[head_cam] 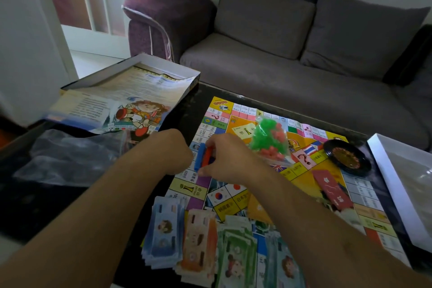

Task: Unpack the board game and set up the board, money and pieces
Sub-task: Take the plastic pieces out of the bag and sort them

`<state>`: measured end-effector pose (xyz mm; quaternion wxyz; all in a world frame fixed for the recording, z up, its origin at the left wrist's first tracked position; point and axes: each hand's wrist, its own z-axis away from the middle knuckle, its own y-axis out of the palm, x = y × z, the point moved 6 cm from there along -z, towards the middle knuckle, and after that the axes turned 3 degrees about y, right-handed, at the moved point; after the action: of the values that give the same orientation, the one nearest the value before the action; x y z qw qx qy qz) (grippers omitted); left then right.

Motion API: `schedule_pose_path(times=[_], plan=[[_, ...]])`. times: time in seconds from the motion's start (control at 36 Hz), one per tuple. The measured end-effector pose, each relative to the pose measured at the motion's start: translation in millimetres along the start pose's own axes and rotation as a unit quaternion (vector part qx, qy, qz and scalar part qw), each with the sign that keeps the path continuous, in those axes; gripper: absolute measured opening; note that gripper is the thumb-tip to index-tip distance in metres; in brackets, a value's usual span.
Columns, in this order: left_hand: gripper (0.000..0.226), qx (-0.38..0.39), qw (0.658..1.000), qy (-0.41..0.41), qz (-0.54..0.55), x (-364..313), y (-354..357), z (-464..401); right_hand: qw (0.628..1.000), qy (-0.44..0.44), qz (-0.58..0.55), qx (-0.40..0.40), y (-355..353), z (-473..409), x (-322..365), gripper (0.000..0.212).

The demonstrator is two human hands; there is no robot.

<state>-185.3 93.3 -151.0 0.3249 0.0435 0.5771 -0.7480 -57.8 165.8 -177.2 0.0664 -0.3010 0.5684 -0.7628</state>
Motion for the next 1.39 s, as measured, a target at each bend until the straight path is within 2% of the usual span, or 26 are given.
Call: schedule_pose_path(times=[0.06, 0.14, 0.25, 0.31, 0.39, 0.44, 0.56, 0.67, 0.75, 0.81, 0.92, 1.0, 1.11, 1.25, 1.33, 1.39], plan=[[0.026, -0.023, 1.0, -0.001, 0.0, 2, 0, -3, 1.0, -0.003, -0.024, -0.008, 3, -1, 2, 0.056], [0.028, -0.002, 1.0, -0.007, 0.019, 4, 3, -6, 0.998, -0.006, -0.057, -0.018, 6, 1, 5, 0.059], [0.026, -0.016, 0.999, -0.014, 0.03, 10, 3, -12, 0.997, -0.013, -0.072, -0.027, 9, 6, 14, 0.056], [0.016, -0.013, 0.999, -0.007, 0.035, 11, 4, -16, 0.996, -0.012, -0.083, -0.03, 13, 7, 18, 0.057], [0.002, -0.012, 1.0, 0.009, 0.028, 8, 6, -16, 0.993, -0.011, -0.114, -0.043, 13, 12, 18, 0.071], [0.005, -0.015, 1.0, 0.02, 0.012, 5, 7, -16, 0.991, -0.012, -0.128, -0.045, 11, 17, 16, 0.078], [0.015, -0.006, 1.0, 0.02, -0.017, 1, 8, -13, 0.99, -0.003, -0.133, -0.041, -1, 28, 5, 0.076], [0.014, -0.024, 0.998, 0.046, -0.018, -9, 6, -10, 0.981, 0.059, -0.152, -0.105, -28, 36, -36, 0.039], [0.012, -0.073, 0.994, 0.078, -0.012, -17, 3, -7, 0.958, 0.164, -0.063, -0.225, -54, 30, -86, 0.04], [0.014, -0.101, 0.99, 0.097, 0.0, -24, 4, -7, 0.938, 0.236, -0.028, -0.251, -65, 22, -113, 0.048], [0.018, -0.114, 0.985, 0.121, 0.049, -38, 10, -4, 0.927, 0.305, -0.095, -0.197, -70, 4, -139, 0.045], [0.023, -0.118, 0.981, 0.13, 0.088, -45, 13, -4, 0.911, 0.331, -0.184, -0.162, -66, -4, -144, 0.02], [0.021, -0.118, 0.975, 0.132, 0.133, -48, 11, -7, 0.869, 0.361, -0.313, -0.127, -70, -7, -145, 0.03], [0.017, -0.093, 0.96, 0.136, 0.226, -59, 15, -8, 0.832, 0.321, -0.43, -0.139, -73, -7, -141, 0.053], [0.013, -0.061, 0.935, 0.115, 0.33, -67, 21, -6, 0.818, 0.265, -0.5, -0.102, -76, 5, -128, 0.038], [0.025, -0.009, 0.903, 0.084, 0.422, -74, 26, -4, 0.812, 0.214, -0.539, -0.066, -77, 20, -117, 0.032]])
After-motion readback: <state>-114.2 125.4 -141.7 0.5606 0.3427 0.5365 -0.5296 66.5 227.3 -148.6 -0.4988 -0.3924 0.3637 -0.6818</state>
